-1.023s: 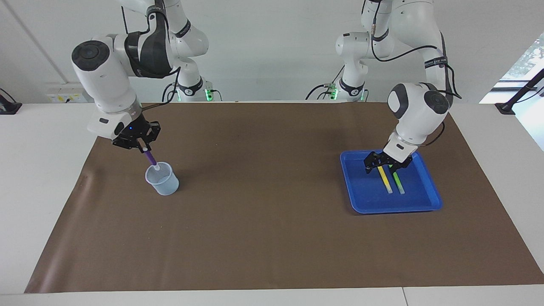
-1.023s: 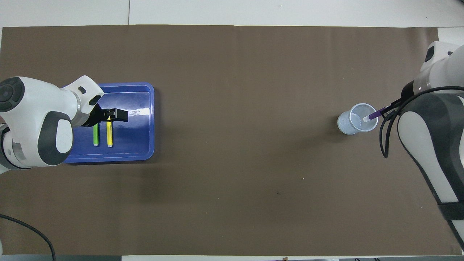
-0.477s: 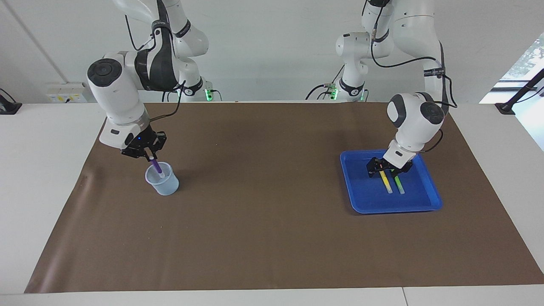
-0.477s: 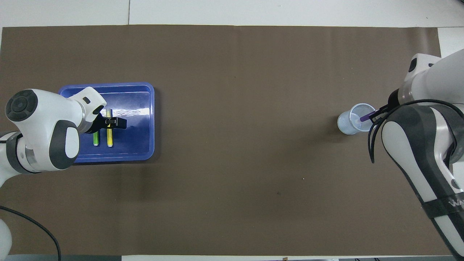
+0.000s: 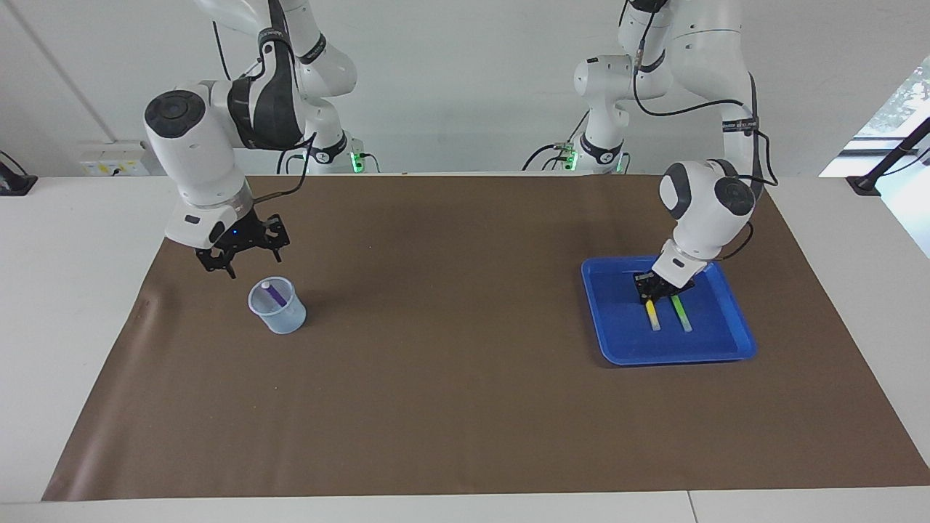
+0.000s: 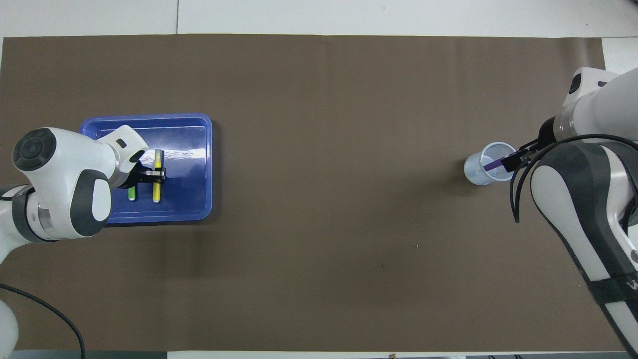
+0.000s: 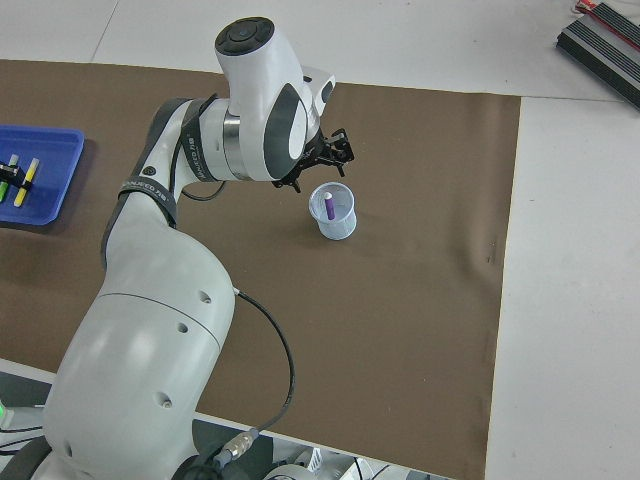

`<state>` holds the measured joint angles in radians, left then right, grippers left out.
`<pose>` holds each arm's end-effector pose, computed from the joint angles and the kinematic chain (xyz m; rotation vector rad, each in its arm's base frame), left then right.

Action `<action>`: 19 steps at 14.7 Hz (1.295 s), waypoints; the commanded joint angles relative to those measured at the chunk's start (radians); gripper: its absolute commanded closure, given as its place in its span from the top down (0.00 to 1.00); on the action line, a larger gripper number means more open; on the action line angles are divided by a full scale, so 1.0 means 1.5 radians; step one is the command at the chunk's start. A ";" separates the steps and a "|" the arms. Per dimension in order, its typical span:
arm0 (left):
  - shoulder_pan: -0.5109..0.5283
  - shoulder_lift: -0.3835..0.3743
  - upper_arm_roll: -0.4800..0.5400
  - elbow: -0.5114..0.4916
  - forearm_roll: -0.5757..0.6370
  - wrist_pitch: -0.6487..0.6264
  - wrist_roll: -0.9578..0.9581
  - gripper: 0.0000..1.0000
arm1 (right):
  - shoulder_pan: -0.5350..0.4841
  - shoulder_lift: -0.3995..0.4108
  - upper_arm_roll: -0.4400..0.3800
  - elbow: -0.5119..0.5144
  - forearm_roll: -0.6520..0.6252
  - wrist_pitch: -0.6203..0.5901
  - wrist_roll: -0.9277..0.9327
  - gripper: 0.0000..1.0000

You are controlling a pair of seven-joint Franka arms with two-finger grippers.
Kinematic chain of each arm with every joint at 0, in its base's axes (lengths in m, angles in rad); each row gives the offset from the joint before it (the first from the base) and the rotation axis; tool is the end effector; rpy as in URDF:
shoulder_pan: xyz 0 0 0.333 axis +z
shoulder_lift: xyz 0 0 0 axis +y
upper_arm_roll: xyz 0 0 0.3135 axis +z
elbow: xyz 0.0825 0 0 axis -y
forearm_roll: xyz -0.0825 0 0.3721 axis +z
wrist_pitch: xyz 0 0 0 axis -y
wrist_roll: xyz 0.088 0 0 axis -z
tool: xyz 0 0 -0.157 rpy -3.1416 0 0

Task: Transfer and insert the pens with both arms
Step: 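Insert the purple pen into the cup while the left gripper grasps the yellow pen, then lift the yellow pen with the left gripper while the right gripper withdraws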

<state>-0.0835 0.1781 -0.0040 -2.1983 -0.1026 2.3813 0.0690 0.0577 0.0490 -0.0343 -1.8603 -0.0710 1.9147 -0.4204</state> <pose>0.5404 -0.0520 0.2593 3.0674 -0.1262 0.0065 0.5651 0.0050 0.4401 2.9896 0.7120 -0.0126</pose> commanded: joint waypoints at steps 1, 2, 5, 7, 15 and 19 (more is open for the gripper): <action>0.015 -0.012 -0.004 -0.020 0.010 0.014 0.004 0.00 | -0.001 -0.009 0.006 0.047 0.071 -0.044 -0.009 1.00; 0.015 -0.012 -0.004 -0.013 0.010 0.009 0.002 0.00 | -0.001 -0.011 0.005 0.063 0.131 -0.063 -0.006 1.00; 0.012 -0.023 -0.006 0.033 0.009 -0.047 -0.044 0.00 | -0.001 -0.016 0.006 0.072 0.257 -0.085 0.023 1.00; 0.004 -0.023 -0.008 0.116 0.009 -0.151 -0.103 0.00 | 0.002 -0.019 0.008 0.072 0.337 -0.094 0.121 1.00; -0.122 0.001 -0.013 0.321 -0.106 -0.294 -0.544 0.00 | 0.052 -0.027 0.013 0.070 0.518 -0.063 0.379 1.00; -0.227 0.011 -0.013 0.337 -0.126 -0.216 -0.828 0.00 | 0.087 -0.028 0.013 0.064 0.562 -0.023 0.487 1.00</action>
<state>-0.3552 0.1665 -0.0377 -1.7216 -0.2722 2.0033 -0.9988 0.1666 0.0192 -0.0190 -1.7489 0.7325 1.8441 0.2279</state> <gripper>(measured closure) 0.828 0.000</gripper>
